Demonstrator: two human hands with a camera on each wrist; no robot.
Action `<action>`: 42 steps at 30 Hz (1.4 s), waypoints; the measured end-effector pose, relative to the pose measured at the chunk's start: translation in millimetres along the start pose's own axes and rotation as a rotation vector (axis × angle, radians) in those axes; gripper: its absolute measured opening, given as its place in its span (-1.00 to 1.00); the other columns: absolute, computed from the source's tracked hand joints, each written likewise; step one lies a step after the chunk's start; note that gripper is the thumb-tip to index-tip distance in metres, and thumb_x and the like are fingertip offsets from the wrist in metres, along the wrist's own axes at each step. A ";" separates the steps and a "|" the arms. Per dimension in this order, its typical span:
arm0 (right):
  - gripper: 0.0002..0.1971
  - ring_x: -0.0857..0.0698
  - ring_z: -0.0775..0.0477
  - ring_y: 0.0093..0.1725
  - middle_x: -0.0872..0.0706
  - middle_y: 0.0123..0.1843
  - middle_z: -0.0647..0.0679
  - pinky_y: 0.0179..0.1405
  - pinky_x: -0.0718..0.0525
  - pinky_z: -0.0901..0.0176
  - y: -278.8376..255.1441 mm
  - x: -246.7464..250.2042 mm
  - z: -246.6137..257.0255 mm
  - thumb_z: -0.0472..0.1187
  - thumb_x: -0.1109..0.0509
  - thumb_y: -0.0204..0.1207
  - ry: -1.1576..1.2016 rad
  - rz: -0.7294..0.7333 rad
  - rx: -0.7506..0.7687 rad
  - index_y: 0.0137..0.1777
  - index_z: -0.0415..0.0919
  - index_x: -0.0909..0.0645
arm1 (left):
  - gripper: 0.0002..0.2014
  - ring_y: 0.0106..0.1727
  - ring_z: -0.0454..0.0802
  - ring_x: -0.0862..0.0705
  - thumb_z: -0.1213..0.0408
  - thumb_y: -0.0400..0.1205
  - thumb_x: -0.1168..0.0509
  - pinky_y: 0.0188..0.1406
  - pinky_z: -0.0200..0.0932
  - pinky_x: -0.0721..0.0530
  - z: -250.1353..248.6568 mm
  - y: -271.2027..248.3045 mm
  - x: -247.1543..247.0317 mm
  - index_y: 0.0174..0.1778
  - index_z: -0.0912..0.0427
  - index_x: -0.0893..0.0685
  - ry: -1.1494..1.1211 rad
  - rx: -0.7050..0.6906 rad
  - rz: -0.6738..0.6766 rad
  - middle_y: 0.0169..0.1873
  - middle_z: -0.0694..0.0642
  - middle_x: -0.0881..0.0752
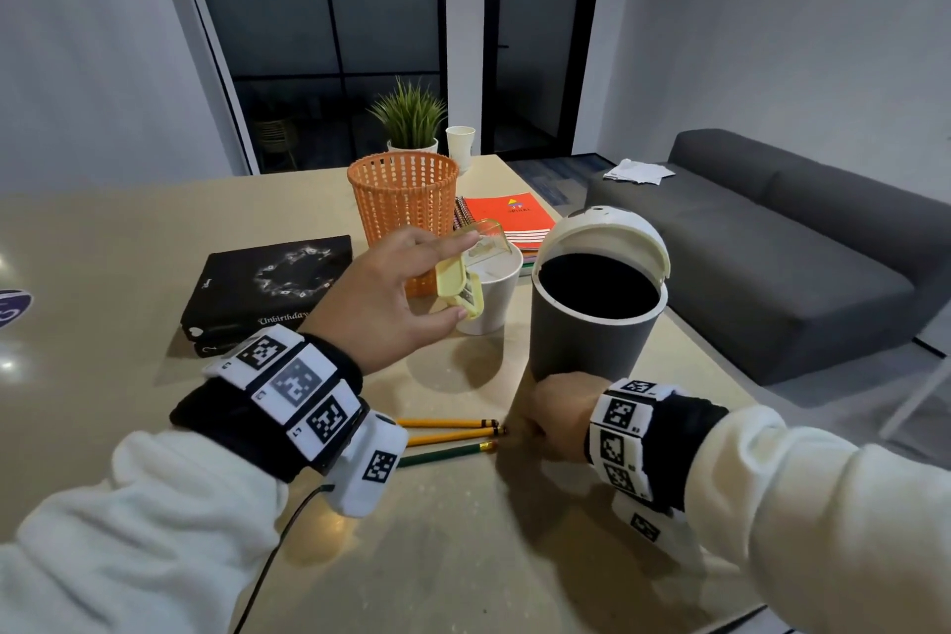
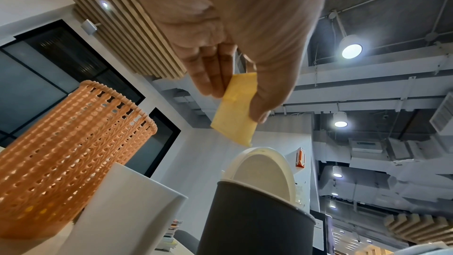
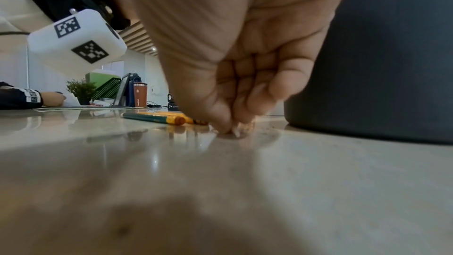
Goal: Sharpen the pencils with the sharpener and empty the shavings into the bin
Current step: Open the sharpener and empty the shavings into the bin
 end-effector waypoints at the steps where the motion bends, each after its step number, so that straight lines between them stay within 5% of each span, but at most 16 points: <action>1: -0.79 -0.65 -0.16 -0.16 -0.72 -0.04 -0.13 -0.18 -0.59 0.10 -4.3 1.8 0.0 -0.15 -0.27 0.54 0.011 -0.028 0.016 0.03 -0.22 -0.66 | -0.32 0.09 -0.17 -0.53 0.26 0.42 -0.49 0.09 -0.29 -0.52 -1.0 0.4 0.2 0.35 -0.35 -0.37 0.000 -0.001 0.002 0.08 -0.03 -0.57; 4: -0.84 -0.64 -0.17 -0.14 -0.66 -0.13 -0.09 -0.17 -0.62 0.10 -25.2 17.4 1.7 -0.13 -0.25 0.51 0.049 -0.200 0.152 -0.08 -0.17 -0.61 | -0.32 0.08 -0.21 -0.52 0.26 0.42 -0.49 0.08 -0.34 -0.51 -2.0 1.7 2.3 0.34 -0.37 -0.37 -0.010 0.002 0.003 0.08 -0.04 -0.56; 7: -0.89 -0.63 -0.16 -0.30 -0.64 -0.25 -0.09 -0.39 -0.54 0.16 -51.5 45.3 -2.5 -0.20 -0.28 0.44 0.093 -0.599 0.267 -0.22 -0.19 -0.61 | -0.32 0.05 -0.31 -0.50 0.26 0.41 -0.49 0.03 -0.50 -0.45 -3.1 2.6 2.9 0.35 -0.34 -0.37 0.009 -0.008 0.003 0.05 -0.08 -0.55; 10: -0.91 -0.51 -0.13 -0.53 -0.59 -0.44 -0.12 -0.62 -0.30 0.29 -75.7 73.6 -23.7 -0.30 -0.43 0.29 0.169 -0.982 0.156 -0.39 -0.25 -0.59 | -0.34 -0.01 -0.26 -0.50 0.15 0.41 -0.47 0.00 -0.45 -0.47 -11.1 5.4 -0.4 0.37 -0.33 -0.37 0.021 -0.019 0.023 0.00 -0.09 -0.53; 15: -0.82 -0.54 -0.21 -0.17 -0.59 -0.17 -0.14 -0.30 -0.36 0.14 -74.6 88.6 -79.2 -0.21 -0.22 0.53 0.158 -0.862 -0.223 -0.12 -0.24 -0.64 | -0.35 -0.08 -0.23 -0.45 0.13 0.44 -0.45 -0.08 -0.49 -0.39 -42.0 14.2 -13.9 0.38 -0.37 -0.32 0.060 -0.066 0.101 -0.06 -0.09 -0.48; 21: -0.78 -0.62 -0.27 -0.23 -0.70 -0.32 -0.16 -0.26 -0.61 0.02 -67.5 55.9 -83.5 -0.16 -0.35 0.49 0.180 -0.913 -0.078 -0.28 -0.24 -0.74 | -0.39 -0.13 -0.31 -0.32 0.11 0.46 -0.43 -0.11 -0.62 -0.32 -64.9 33.2 -37.5 0.44 -0.15 -0.43 0.088 -0.122 0.129 -0.06 -0.05 -0.43; 28: -0.91 -0.64 -0.24 -0.31 -0.70 -0.33 -0.12 -0.28 -0.54 0.13 -64.4 32.5 -86.7 -0.27 -0.60 0.25 0.354 -1.033 -0.008 -0.32 -0.22 -0.73 | -0.41 -0.08 -0.18 -0.40 0.14 0.47 -0.43 -0.16 -0.55 -0.34 -72.5 40.4 -62.4 0.44 -0.08 -0.45 0.025 -0.066 0.006 -0.12 -0.05 -0.38; 34: -0.88 -0.66 -0.22 -0.38 -0.71 -0.39 -0.08 -0.33 -0.50 0.23 -62.5 27.4 -84.9 -0.33 -0.63 0.18 0.352 -1.101 0.014 -0.36 -0.18 -0.73 | -0.49 -0.01 0.27 -0.63 0.45 0.36 -0.36 -0.16 0.03 -0.65 -77.2 47.8 -77.9 0.29 0.19 -0.62 0.385 -0.441 0.071 -0.05 0.29 -0.63; 36: -0.95 -0.68 -0.21 -0.37 -0.73 -0.38 -0.08 -0.33 -0.53 0.23 -61.4 27.3 -85.2 -0.27 -0.57 0.22 0.356 -1.118 0.011 -0.34 -0.17 -0.75 | -0.55 -0.02 0.31 -0.66 0.46 0.40 -0.22 -0.26 0.09 -0.72 -74.7 54.5 -83.5 0.23 0.19 -0.65 0.507 -0.578 0.112 -0.05 0.32 -0.67; 42: -0.92 -0.68 -0.13 -0.36 -0.74 -0.36 -0.04 -0.26 -0.43 0.32 -64.3 27.1 -82.7 -0.22 -0.48 0.21 0.314 -1.159 0.013 -0.29 -0.13 -0.76 | -0.49 -0.10 0.24 -0.71 0.45 0.22 -0.58 -0.30 0.02 -0.72 -79.5 69.4 -78.6 0.12 0.21 -0.71 0.726 -0.754 0.255 -0.10 0.28 -0.73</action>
Point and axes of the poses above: each hand's wrist, its own y-axis towards the middle knuckle, its own x-axis out of the back of the hand, z = x × y, the point moved 2 cm from there along y, towards the middle knuckle
